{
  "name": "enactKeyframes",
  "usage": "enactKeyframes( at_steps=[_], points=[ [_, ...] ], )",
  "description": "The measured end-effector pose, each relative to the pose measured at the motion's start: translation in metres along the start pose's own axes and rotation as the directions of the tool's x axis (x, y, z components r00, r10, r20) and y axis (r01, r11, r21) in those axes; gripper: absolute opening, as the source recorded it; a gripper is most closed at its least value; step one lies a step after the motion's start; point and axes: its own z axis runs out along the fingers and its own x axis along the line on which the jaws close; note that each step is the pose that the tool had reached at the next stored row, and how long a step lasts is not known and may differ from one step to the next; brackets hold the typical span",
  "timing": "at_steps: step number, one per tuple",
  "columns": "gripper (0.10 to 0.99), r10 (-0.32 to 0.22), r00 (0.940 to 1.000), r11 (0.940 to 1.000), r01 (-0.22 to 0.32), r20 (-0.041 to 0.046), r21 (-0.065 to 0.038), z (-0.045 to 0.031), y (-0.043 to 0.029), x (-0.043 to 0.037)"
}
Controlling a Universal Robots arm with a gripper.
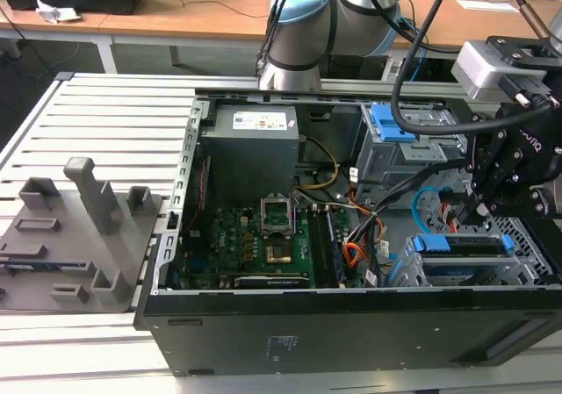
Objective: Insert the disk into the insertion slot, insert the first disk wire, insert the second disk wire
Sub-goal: 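Insert the disk into the insertion slot, then insert the first disk wire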
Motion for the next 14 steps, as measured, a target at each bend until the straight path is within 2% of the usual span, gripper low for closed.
enactKeyframes(
  at_steps=[6,7,8,9,10,12,14],
  points=[
    [0.106,0.0,1.0,1.0,0.0,0.0,0.0,0.0,-0.0001,0.0],
    [0.169,0.0,1.0,1.0,0.0,0.0,0.0,0.0,-0.0002,0.0],
    [0.169,0.0,1.0,1.0,0.0,0.0,0.0,0.0,-0.0002,0.0],
    [0.239,0.0,1.0,1.0,0.0,0.0,0.0,0.0,-0.0002,0.0],
    [0.239,0.0,1.0,1.0,0.0,0.0,0.0,-0.0001,-0.0016,0.0001],
    [0.239,0.0,1.0,1.0,0.0,-0.0001,0.0,-0.0003,-0.0076,-0.0002],
    [0.239,0.0,1.0,1.0,0.0,0.0,-0.001,-0.0009,-0.021,-0.0008]
  ],
)
